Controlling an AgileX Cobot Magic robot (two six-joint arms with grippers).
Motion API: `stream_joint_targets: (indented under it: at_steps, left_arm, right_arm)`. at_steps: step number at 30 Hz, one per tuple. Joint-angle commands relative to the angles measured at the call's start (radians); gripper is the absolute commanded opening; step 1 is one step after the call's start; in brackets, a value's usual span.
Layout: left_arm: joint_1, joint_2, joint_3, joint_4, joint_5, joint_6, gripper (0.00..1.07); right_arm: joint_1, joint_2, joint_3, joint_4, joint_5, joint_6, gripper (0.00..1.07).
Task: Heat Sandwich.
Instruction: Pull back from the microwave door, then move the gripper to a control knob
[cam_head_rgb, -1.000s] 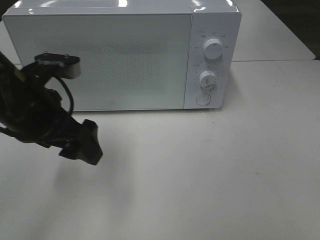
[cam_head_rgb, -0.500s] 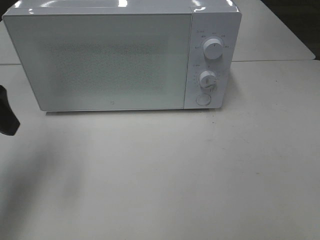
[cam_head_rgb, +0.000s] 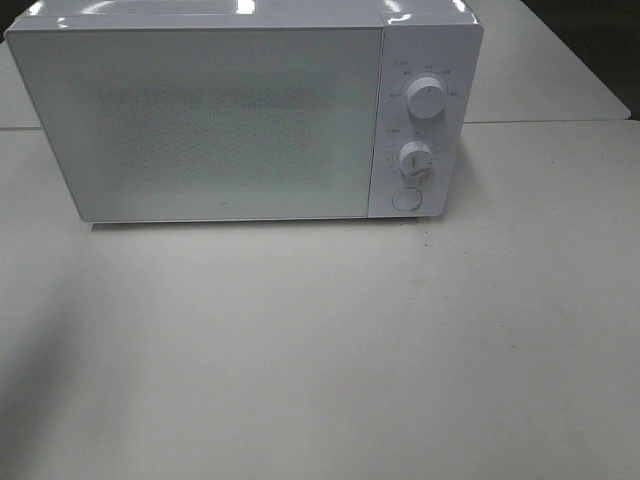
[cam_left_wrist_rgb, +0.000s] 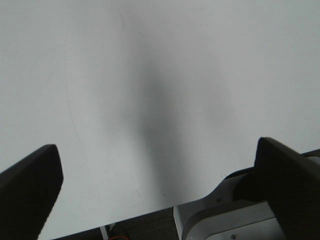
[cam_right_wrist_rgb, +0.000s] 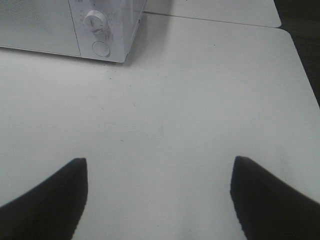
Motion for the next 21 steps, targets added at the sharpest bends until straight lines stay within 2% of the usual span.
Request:
stream_joint_targets:
  at_steps: [1, 3, 13, 16, 21]
  left_arm:
    - [0.004, -0.067, 0.073, 0.005, 0.008, -0.013, 1.03]
    - [0.004, -0.134, 0.133, 0.005, 0.02, -0.013, 1.03]
    - [0.004, -0.37, 0.277, 0.014, 0.092, -0.012, 1.03]
    - [0.004, -0.445, 0.312, 0.014, 0.105, -0.012, 1.03]
    - [0.004, -0.577, 0.309, 0.025, 0.109, -0.033, 1.03]
  right_arm:
    - [-0.008, -0.027, 0.0, 0.001, -0.001, 0.0, 0.76]
    - [-0.008, -0.027, 0.0, 0.001, -0.001, 0.0, 0.76]
    - [-0.008, -0.027, 0.0, 0.001, -0.001, 0.0, 0.76]
    - [-0.008, -0.027, 0.0, 0.001, -0.001, 0.0, 0.76]
    - [-0.008, -0.027, 0.0, 0.001, -0.001, 0.0, 0.76]
